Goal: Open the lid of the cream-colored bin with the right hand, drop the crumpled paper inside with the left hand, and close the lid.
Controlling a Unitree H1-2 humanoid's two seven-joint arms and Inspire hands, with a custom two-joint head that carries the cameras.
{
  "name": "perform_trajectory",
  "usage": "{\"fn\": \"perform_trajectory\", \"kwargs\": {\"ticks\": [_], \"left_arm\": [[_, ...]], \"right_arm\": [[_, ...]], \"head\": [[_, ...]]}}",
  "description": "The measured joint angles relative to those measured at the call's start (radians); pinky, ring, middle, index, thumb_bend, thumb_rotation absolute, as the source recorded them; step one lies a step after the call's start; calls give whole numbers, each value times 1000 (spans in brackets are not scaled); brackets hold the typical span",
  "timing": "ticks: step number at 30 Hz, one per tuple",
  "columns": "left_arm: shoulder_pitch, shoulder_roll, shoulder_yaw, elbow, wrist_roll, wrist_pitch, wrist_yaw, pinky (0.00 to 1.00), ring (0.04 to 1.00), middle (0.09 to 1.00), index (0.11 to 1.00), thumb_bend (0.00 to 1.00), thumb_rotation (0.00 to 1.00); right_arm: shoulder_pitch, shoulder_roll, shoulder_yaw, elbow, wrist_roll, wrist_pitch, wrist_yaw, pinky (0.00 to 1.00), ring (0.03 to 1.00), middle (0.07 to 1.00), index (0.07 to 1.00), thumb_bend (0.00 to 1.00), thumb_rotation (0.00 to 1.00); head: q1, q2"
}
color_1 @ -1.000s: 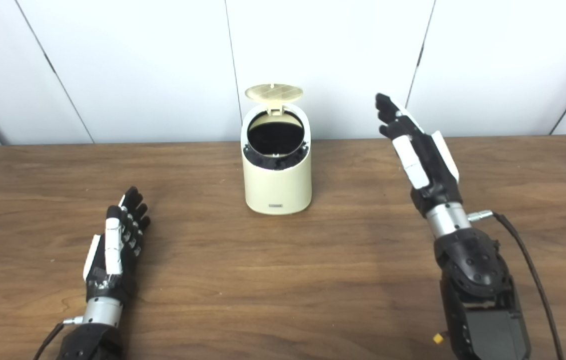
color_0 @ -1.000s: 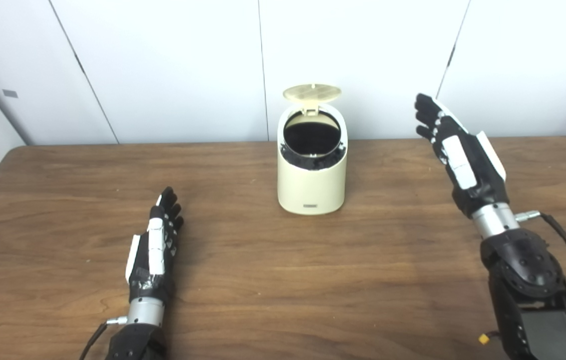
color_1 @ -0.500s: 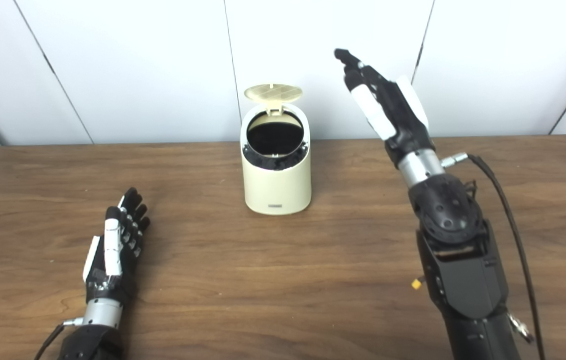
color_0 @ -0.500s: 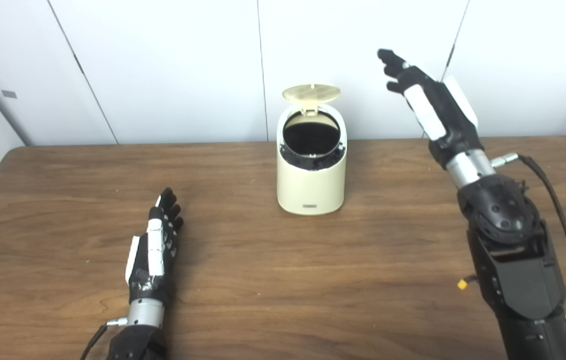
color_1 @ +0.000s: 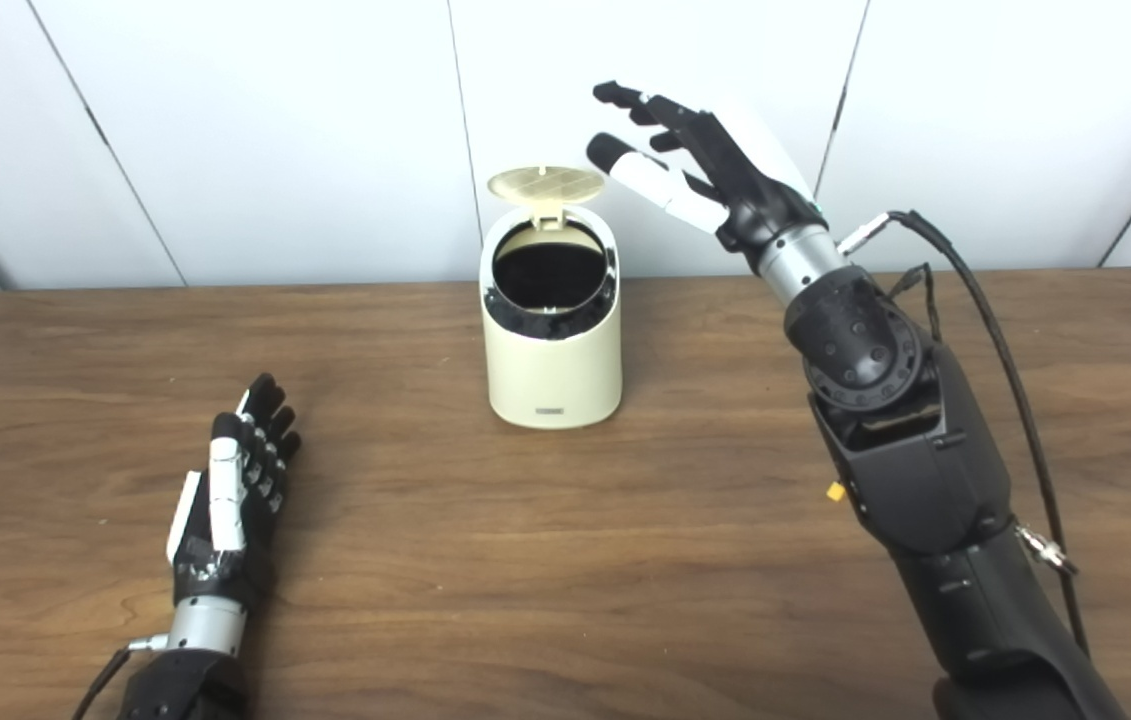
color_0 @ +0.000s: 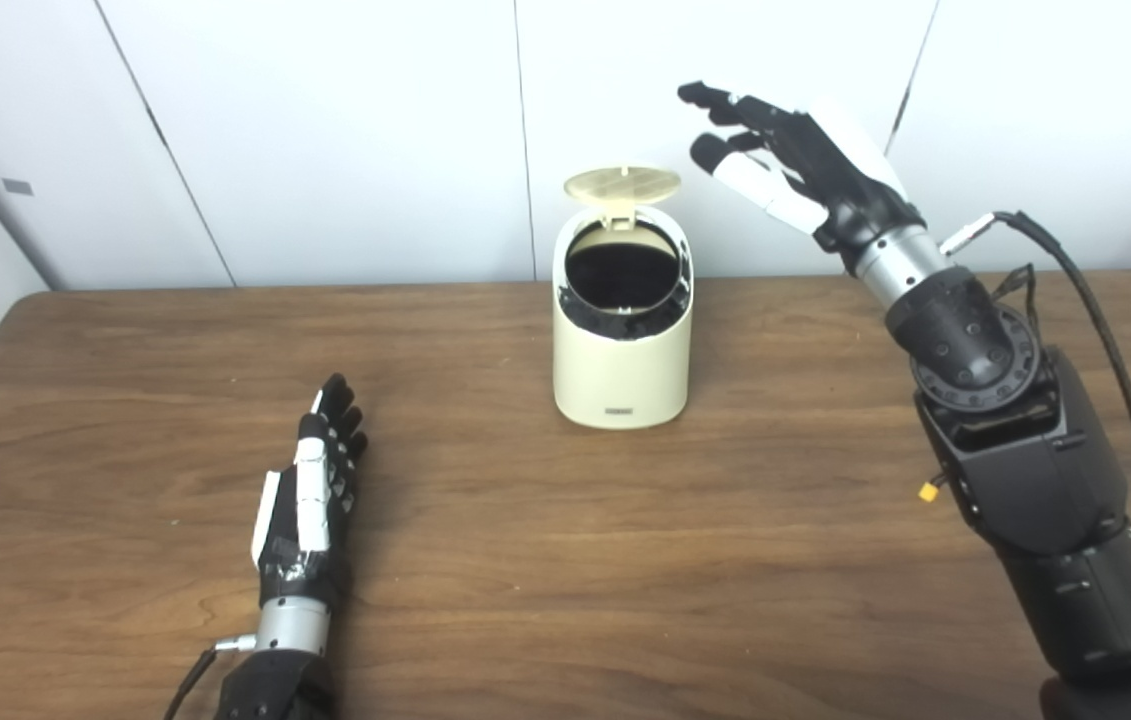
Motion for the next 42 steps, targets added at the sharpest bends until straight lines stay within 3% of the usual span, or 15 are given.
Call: {"fn": "perform_trajectory", "kwargs": {"ticks": [4, 21, 30, 42], "left_arm": [[-1, 4, -8, 3, 4, -1, 0, 1000, 1000, 1000, 1000, 579, 1000], [-15, 8, -15, 21, 8, -11, -2, 1000, 1000, 1000, 1000, 565, 1000], [-21, 9, -17, 28, 15, -14, -1, 1000, 1000, 1000, 1000, 544, 1000], [-38, 7, -18, 51, 21, -26, -4, 1000, 1000, 1000, 1000, 532, 1000]], "right_arm": [[-14, -10, 19, 1, -12, -1, 43, 829, 865, 843, 772, 603, 1000], [-61, -16, 80, 18, -114, 32, 174, 786, 887, 873, 815, 623, 996], [-55, -28, 119, -11, -156, 69, 233, 934, 999, 941, 843, 680, 1000], [-33, -28, 128, -4, -163, 68, 251, 940, 1000, 936, 844, 648, 981]], "head": [[-3, -6], [-3, -20], [-6, -29], [3, -43]]}}
